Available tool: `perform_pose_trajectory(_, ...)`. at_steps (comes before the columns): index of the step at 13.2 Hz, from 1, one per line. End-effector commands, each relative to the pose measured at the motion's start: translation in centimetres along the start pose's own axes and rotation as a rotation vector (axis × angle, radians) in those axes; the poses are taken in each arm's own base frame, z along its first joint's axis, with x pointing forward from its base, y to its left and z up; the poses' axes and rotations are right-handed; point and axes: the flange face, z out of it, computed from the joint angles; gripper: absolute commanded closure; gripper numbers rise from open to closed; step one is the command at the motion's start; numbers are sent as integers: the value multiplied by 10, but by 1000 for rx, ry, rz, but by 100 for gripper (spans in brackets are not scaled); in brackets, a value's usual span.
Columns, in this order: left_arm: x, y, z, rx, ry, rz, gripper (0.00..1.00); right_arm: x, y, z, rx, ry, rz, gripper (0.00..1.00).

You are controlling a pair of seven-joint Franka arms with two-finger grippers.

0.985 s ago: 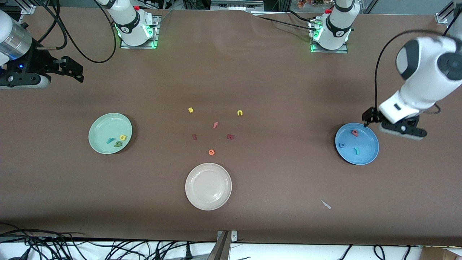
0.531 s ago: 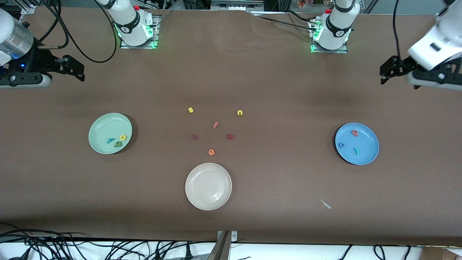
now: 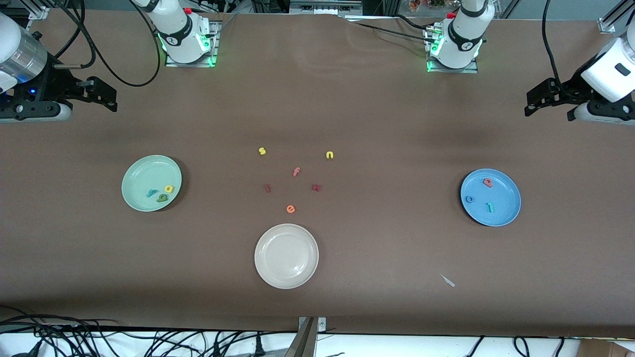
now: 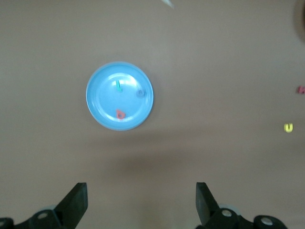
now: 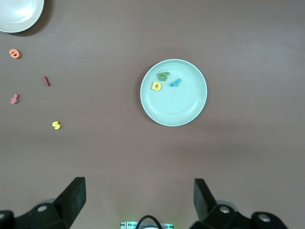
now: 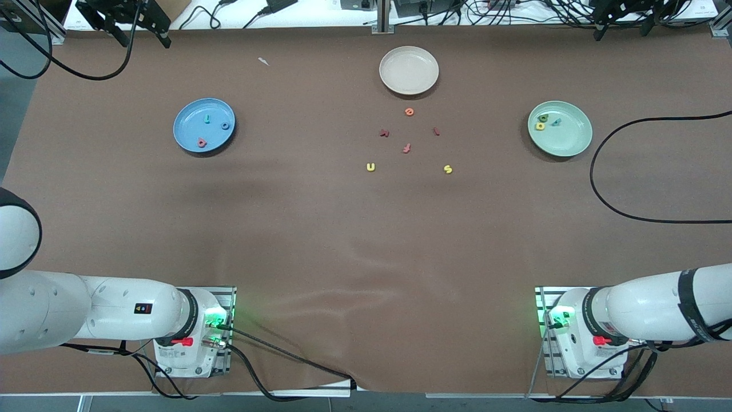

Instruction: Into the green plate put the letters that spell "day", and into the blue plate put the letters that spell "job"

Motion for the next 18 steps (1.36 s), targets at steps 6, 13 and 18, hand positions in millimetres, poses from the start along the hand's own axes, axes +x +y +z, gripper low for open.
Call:
perform_pose_trajectory(6,-2,8,0,12,-69,-45,0,-2,3,-4,-4,-7,-6,0)
perform_pose_trajectory(13,3,22,-13,64,-27,-14,0,-1,4,-4,-3,-7,-3,0)
perform_pose_trajectory(18,13,25,-16,63,-18,-8,0,-1,5,-4,-2,-7,-2,0)
